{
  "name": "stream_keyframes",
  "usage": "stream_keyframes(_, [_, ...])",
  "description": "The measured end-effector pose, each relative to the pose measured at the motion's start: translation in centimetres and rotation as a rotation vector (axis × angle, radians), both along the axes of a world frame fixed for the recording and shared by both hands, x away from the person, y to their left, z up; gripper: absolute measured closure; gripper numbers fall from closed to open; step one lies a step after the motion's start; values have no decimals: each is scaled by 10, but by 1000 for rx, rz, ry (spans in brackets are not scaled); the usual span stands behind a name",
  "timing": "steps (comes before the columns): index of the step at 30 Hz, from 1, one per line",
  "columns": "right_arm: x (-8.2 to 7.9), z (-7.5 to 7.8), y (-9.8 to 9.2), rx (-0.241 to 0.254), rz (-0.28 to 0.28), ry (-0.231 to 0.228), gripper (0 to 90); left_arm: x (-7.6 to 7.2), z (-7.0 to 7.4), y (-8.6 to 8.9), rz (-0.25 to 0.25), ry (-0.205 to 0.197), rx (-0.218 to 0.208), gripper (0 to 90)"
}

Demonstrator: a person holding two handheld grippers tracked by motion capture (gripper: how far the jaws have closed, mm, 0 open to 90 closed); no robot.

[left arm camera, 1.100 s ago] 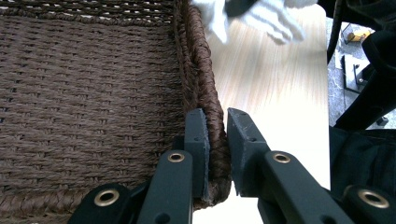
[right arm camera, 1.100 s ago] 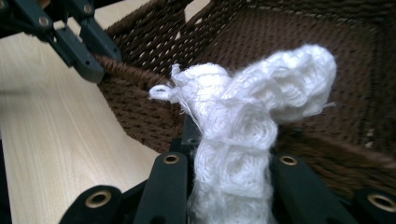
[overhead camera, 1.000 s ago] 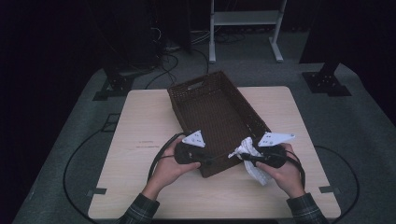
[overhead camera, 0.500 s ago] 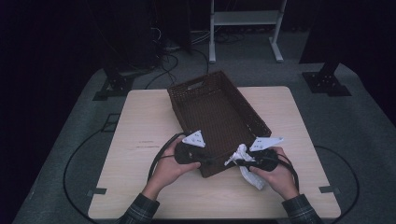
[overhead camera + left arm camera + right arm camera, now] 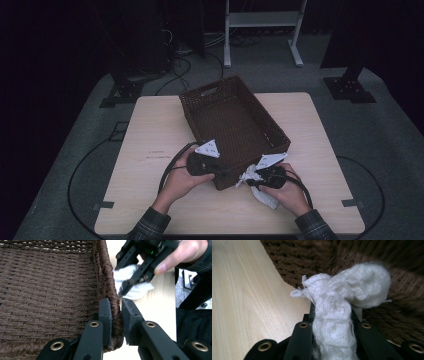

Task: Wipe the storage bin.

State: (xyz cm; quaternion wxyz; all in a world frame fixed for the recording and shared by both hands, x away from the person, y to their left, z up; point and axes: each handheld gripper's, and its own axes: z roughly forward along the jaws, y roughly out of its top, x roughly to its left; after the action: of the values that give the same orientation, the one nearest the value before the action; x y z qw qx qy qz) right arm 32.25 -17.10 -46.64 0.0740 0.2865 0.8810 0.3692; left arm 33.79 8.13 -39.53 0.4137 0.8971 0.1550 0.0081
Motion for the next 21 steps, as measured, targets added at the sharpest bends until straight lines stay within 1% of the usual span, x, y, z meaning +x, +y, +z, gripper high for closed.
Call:
stream_keyframes(2, [1,-5,3,-8,8,4,749,0,0,0,0,-1,1,783])
stream_keyframes(6, [2,-9,5,-19,17,9,748,0,0,0,-1,-1,3,783])
stream_keyframes(7, [1,-11,6,-24,19,16,749,0,0,0,-1,-2,3,783])
stream_keyframes(9, [0,-11,8,-26,20,17,749,0,0,0,-1,-2,3,783])
stream_keyframes(10, [0,-10,8,-33,26,10,749,0,0,0,-1,-3,3,783])
stream_keyframes(11, [-1,-5,9,-12,29,-1,748,0,0,0,-1,-3,3,783])
stream_keyframes(12, [-3,0,8,3,29,-2,749,0,0,0,-1,-2,1,783])
stream_keyframes(14, [-4,8,6,23,28,-25,749,0,0,0,-1,-2,0,783])
stream_keyframes(16, [-5,15,3,42,25,-38,749,0,0,0,-1,-2,0,783])
stream_keyframes(17, [-5,15,3,42,25,-38,749,0,0,0,-1,-2,0,783])
stream_keyframes(20, [-8,25,0,62,23,-59,749,0,0,0,-1,-1,-1,783])
stream_keyframes(21, [-10,32,-2,76,20,-74,748,0,0,0,-1,-1,0,783])
